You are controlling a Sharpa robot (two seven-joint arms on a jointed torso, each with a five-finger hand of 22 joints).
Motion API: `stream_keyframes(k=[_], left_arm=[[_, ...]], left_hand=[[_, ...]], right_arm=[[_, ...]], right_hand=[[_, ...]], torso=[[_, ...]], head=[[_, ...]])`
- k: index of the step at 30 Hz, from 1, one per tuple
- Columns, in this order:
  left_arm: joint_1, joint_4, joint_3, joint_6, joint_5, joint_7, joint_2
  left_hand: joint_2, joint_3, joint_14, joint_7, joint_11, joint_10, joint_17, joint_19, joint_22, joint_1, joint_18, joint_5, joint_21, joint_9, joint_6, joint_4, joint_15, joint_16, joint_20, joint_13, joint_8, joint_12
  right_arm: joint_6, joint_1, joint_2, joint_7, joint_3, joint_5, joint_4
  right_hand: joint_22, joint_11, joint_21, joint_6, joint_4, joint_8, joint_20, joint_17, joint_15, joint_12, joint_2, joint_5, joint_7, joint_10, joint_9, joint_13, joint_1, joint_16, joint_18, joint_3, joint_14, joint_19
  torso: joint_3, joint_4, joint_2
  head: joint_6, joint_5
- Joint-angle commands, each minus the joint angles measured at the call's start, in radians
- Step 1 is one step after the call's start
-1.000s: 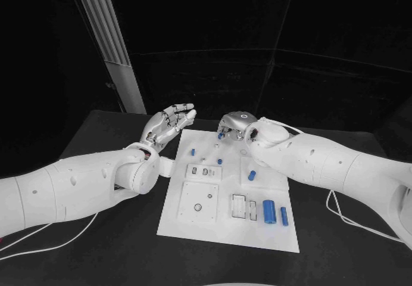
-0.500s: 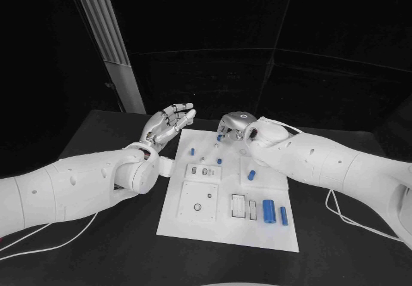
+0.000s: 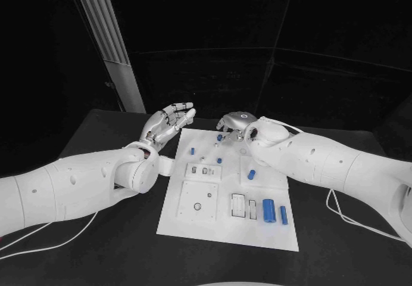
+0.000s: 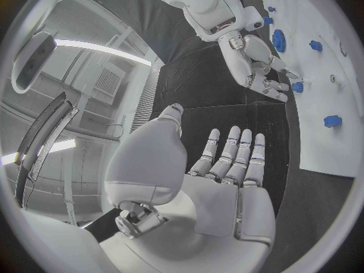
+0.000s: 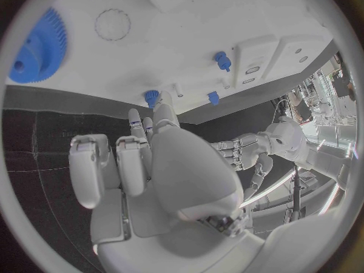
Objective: Assemble the parts on the task board
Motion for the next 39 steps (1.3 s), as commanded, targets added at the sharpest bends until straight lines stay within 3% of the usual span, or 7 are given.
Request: stream_keyframes(k=[1,10,19,23,30,34,39], left_arm=[[0.002,0.0,0.001,0.014,-0.007,0.307,0.001],[0.002,-0.015,0.001,0.014,-0.007,0.305,0.005],[0.001,-0.052,0.001,0.018,-0.007,0.305,0.026],[-0.001,-0.061,0.001,0.019,-0.007,0.305,0.03],[-0.003,-0.065,0.0,0.021,-0.007,0.306,0.032],[-0.004,-0.065,0.0,0.021,-0.007,0.305,0.032],[-0.005,-0.064,0.0,0.023,-0.007,0.304,0.031]], left_hand=[[0.011,0.005,-0.002,0.152,0.0,-0.004,0.0,-0.009,-0.001,0.003,0.014,-0.001,-0.005,-0.001,-0.007,-0.002,0.002,0.005,0.0,-0.001,0.005,0.006],[0.014,0.006,-0.002,0.152,0.0,-0.004,0.0,-0.01,-0.001,0.004,0.014,0.0,-0.005,-0.001,-0.007,-0.002,0.002,0.005,0.0,-0.001,0.009,0.007],[0.014,0.006,-0.002,0.152,0.0,-0.004,0.0,-0.01,-0.001,0.005,0.015,0.0,-0.005,-0.001,-0.006,-0.002,0.002,0.005,0.0,-0.001,0.011,0.007],[0.014,0.006,-0.002,0.152,0.0,-0.004,0.0,-0.01,-0.001,0.005,0.015,0.0,-0.005,-0.001,-0.006,-0.002,0.002,0.005,0.0,-0.001,0.011,0.007],[0.014,0.006,-0.002,0.152,0.0,-0.004,0.0,-0.011,-0.003,0.005,0.015,0.0,-0.006,-0.001,-0.006,-0.002,0.002,0.005,0.0,0.0,0.012,0.008],[0.014,0.006,-0.002,0.152,0.0,-0.004,0.0,-0.011,-0.003,0.005,0.015,0.0,-0.006,-0.001,-0.006,-0.002,0.002,0.005,0.0,0.0,0.012,0.008],[0.014,0.006,-0.002,0.152,0.0,-0.004,0.0,-0.011,-0.003,0.005,0.015,0.0,-0.006,-0.001,-0.006,-0.002,0.002,0.005,0.0,0.0,0.012,0.008]], right_arm=[[-0.062,0.002,-0.012,0.003,0.001,0.009,0.016],[-0.254,0.005,-0.159,0.075,0.001,0.218,0.206],[-0.33,0.011,-0.33,0.151,0.001,0.365,0.372],[-0.315,0.012,-0.378,0.174,0.001,0.412,0.4],[-0.263,0.012,-0.417,0.192,0.0,0.467,0.398],[-0.239,0.012,-0.424,0.193,0.0,0.477,0.385],[-0.227,0.011,-0.419,0.173,-0.001,0.472,0.363]], right_hand=[[0.263,0.001,0.003,0.006,0.001,0.004,0.011,0.075,0.007,0.003,-0.002,0.006,0.019,-0.013,0.002,0.002,-0.021,-0.004,-0.008,-0.003,0.07,0.105],[0.263,-0.007,0.003,0.072,0.018,0.028,0.013,0.029,-0.002,0.048,0.003,0.006,0.039,0.029,0.013,0.013,-0.063,-0.01,-0.008,0.007,0.06,0.105],[0.263,-0.085,0.003,0.083,0.044,0.024,-0.043,0.01,-0.067,0.226,-0.022,0.007,-0.017,0.29,0.012,0.094,-0.107,-0.015,-0.008,-0.013,0.057,0.105],[0.225,-0.103,-0.024,0.064,0.062,0.007,-0.079,-0.011,-0.107,0.477,-0.05,0.015,-0.047,0.232,0.007,0.311,-0.157,-0.023,0.004,-0.03,0.05,0.073],[0.066,-0.111,-0.159,0.009,0.039,0.009,-0.071,0.044,-0.087,1.393,-0.103,0.014,-0.051,0.331,0.008,1.314,-0.38,-0.008,0.054,0.023,0.024,-0.095],[0.063,-0.109,-0.172,0.007,0.073,0.01,-0.06,0.249,-0.077,1.496,-0.139,0.007,-0.047,0.599,0.01,1.5,-0.423,0.016,0.057,0.073,0.098,-0.118],[0.116,-0.089,-0.132,0.062,0.073,0.037,-0.041,0.263,-0.055,1.498,-0.191,0.022,-0.031,0.61,0.021,1.506,-0.47,0.017,0.045,0.136,0.104,-0.079]], torso=[[0.0006,0.0008,0.0],[0.0003,-0.0096,-0.012],[0.0026,-0.0257,-0.027],[0.0056,-0.031,-0.03],[0.0061,-0.0329,-0.032],[0.0058,-0.031,-0.03],[0.006,-0.0308,-0.029]], head=[[-0.001,-0.001],[0.003,0.003],[0.005,0.002],[0.003,-0.004],[0.005,-0.018],[0.005,-0.028],[0.005,-0.036]])
